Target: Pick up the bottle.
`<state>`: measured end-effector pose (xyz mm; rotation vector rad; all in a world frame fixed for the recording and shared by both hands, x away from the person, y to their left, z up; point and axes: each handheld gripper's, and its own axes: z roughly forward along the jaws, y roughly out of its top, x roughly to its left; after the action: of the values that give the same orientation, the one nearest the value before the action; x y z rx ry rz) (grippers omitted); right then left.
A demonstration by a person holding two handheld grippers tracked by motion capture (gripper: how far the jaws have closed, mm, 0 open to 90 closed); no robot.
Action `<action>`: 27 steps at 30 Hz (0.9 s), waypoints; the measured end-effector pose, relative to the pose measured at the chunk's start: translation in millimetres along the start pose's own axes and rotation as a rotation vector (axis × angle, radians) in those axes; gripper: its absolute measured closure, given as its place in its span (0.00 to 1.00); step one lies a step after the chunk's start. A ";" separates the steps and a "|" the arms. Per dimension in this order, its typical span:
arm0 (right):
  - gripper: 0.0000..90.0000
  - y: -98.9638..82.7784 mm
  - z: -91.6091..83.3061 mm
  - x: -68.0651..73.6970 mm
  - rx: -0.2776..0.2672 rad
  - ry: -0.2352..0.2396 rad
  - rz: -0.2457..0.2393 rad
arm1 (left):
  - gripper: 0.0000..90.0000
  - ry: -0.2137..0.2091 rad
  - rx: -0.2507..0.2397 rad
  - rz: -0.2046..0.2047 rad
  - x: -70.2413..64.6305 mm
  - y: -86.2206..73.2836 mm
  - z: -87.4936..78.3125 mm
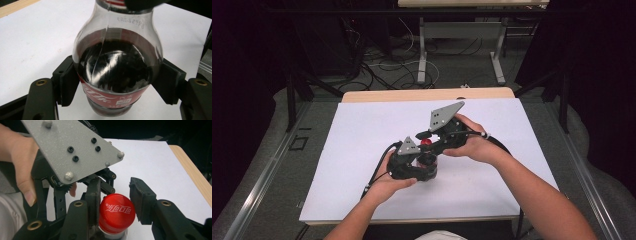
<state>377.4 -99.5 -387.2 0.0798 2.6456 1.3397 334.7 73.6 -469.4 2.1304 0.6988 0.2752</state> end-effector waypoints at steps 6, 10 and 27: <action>0.53 0.8 -1.4 4.8 -0.022 -0.068 0.054 | 0.33 0.021 -0.011 -0.004 2.9 -0.7 -0.6; 0.51 1.5 -0.8 11.9 -0.011 -0.140 0.098 | 0.33 0.030 -0.023 -0.029 4.8 -0.8 -2.0; 0.62 0.9 7.1 22.3 -0.022 -0.210 0.147 | 0.33 0.024 -0.012 -0.026 1.5 0.0 -1.7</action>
<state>356.7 -90.5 -393.5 0.3960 2.4898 1.3218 335.2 75.6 -468.5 2.1084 0.7372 0.2904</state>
